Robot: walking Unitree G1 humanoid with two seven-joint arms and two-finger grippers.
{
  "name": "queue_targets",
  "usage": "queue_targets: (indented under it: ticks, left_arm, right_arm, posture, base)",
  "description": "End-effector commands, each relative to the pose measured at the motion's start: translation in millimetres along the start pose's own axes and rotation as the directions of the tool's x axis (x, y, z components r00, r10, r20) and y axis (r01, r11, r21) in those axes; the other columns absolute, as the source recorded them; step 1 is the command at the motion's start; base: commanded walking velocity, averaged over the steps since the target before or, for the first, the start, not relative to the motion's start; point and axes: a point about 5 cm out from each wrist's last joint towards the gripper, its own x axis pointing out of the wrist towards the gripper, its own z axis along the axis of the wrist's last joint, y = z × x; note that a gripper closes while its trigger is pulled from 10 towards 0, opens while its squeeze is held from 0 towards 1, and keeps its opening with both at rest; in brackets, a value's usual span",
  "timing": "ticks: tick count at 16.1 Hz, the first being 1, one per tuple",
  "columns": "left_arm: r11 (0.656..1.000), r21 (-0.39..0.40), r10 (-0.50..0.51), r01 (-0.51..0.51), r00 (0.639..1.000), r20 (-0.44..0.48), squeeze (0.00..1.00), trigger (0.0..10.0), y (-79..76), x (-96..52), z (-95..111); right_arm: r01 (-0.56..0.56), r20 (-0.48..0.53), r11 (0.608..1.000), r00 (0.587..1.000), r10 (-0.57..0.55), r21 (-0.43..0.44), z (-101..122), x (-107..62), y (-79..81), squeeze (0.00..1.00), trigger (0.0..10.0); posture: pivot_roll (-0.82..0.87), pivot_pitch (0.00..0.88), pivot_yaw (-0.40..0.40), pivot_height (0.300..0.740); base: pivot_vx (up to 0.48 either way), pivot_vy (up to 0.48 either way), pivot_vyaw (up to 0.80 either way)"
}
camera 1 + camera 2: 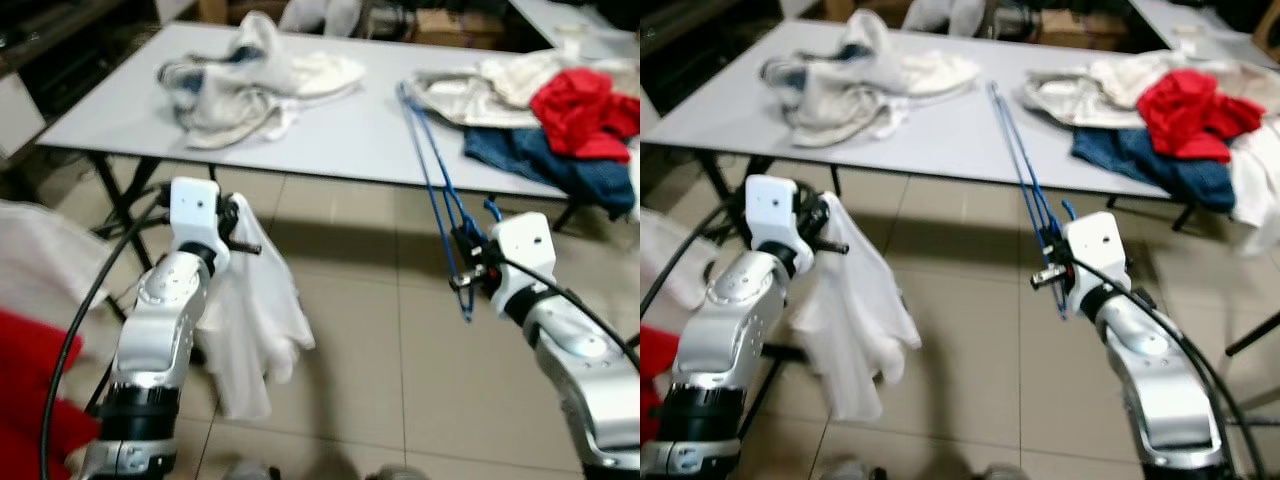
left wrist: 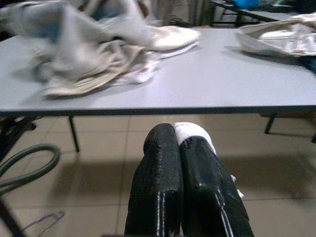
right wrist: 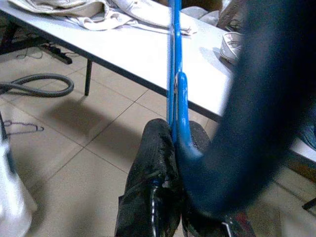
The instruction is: Hang hanger
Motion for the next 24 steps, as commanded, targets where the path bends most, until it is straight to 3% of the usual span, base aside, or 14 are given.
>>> queue_targets:
  ticks: [1, 5, 8, 10, 11, 12, 16, 17, 21, 22, 24]
  left_arm:
    - [0.999, 0.004, -0.041, 0.041, 0.998, 0.047, 0.0, 10.0, -11.4, 4.2, 12]
    - [0.998, 0.009, -0.064, 0.063, 0.996, 0.059, 0.0, 10.0, -13.7, 7.1, 17]
    - [0.996, 0.015, -0.085, 0.085, 0.993, 0.076, 0.0, 10.0, -16.5, 12.1, 24]
    - [0.996, 0.013, -0.085, 0.084, 0.991, 0.099, 0.0, 10.0, -15.2, 25.1, 36]
    - [0.997, 0.013, -0.083, 0.082, 0.989, 0.12, 0.0, 10.0, -11.6, 35.9, 48]
    - [0.996, 0.019, -0.086, 0.084, 0.988, 0.13, 0.0, 10.0, -10.2, 39.7, 53]
    - [0.995, 0.039, -0.095, 0.089, 0.971, 0.22, 0.0, 10.0, 2.1, 64.0, 101]
    - [0.994, 0.042, -0.106, 0.099, 0.963, 0.246, 0.0, 10.0, 2.5, 66.9, 112]
    - [0.989, 0.046, -0.148, 0.141, 0.922, 0.358, 0.0, 10.0, -1.8, 66.2, 157]
    - [0.989, 0.043, -0.149, 0.144, 0.92, 0.363, 0.0, 10.0, -1.8, 66.2, 158]
    - [0.977, 0.039, -0.207, 0.21, 0.885, 0.416, 0.0, 10.0, -6.6, 60.5, 179]
  right_arm:
    - [-0.009, 0.023, 1.0, 1.0, 0.009, -0.019, 5, -3.5, -6.5, 0.0, 10.0]
    - [-0.011, 0.005, 0.999, 1.0, 0.011, -0.048, 5, -8.8, -21.2, 0.0, 10.0]
    - [-0.034, 0.025, 0.997, 0.999, 0.036, -0.069, 10, -16.3, -28.8, 0.0, 10.0]
    - [-0.176, 0.046, 0.976, 0.982, 0.183, -0.129, 21, -34.3, -30.7, 0.0, 10.0]
    - [-0.359, -0.011, 0.917, 0.932, 0.363, -0.171, 25, -55.2, -29.6, 0.0, 10.0]
    - [-0.411, -0.045, 0.894, 0.911, 0.41, -0.177, 26, -61.3, -30.4, 0.0, 10.0]
    - [-0.667, -0.258, 0.717, 0.743, 0.618, -0.202, 30, -87.0, -34.5, 0.0, 10.0]
    - [-0.686, -0.269, 0.697, 0.725, 0.634, -0.207, 31, -85.6, -32.9, 0.0, 10.0]
    - [-0.665, -0.3, 0.693, 0.745, 0.595, -0.278, 27, -54.2, -27.5, 0.0, 10.0]
    - [-0.668, -0.3, 0.689, 0.743, 0.598, -0.281, 27, -53.1, -27.4, 0.0, 10.0]
    - [-0.682, -0.3, 0.661, 0.731, 0.612, -0.313, 29, -36.0, -24.1, 0.0, 10.0]
  posture:
    - [-0.14, 0.0, 0.002, 0.74]
    - [-0.14, 0.0, 0.012, 0.74]
    - [-0.15, 0.0, 0.027, 0.74]
    - [-0.15, 0.0, 0.031, 0.74]
    - [-0.16, 0.0, 0.04, 0.74]
    - [-0.16, 0.0, 0.045, 0.74]
    - [-0.17, 0.0, 0.062, 0.74]
    - [-0.17, 0.0, 0.062, 0.74]
    - [-0.17, 0.0, 0.058, 0.74]
    - [-0.17, 0.0, 0.057, 0.74]
    - [-0.16, 0.0, 0.052, 0.74]
  base:
    - [0.386, 0.0, 0.0]
    - [0.387, 0.0, 0.0]
    - [0.387, 0.0, -0.8]
    - [0.388, 0.0, 0.0]
    - [0.382, 0.0, 0.0]
    - [0.386, 0.0, 0.0]
    - [0.385, 0.0, 0.0]
    - [0.382, 0.0, 0.0]
    - [0.382, 0.0, 0.0]
    - [0.375, 0.0, 0.0]
    - [0.364, 0.0, 0.0]
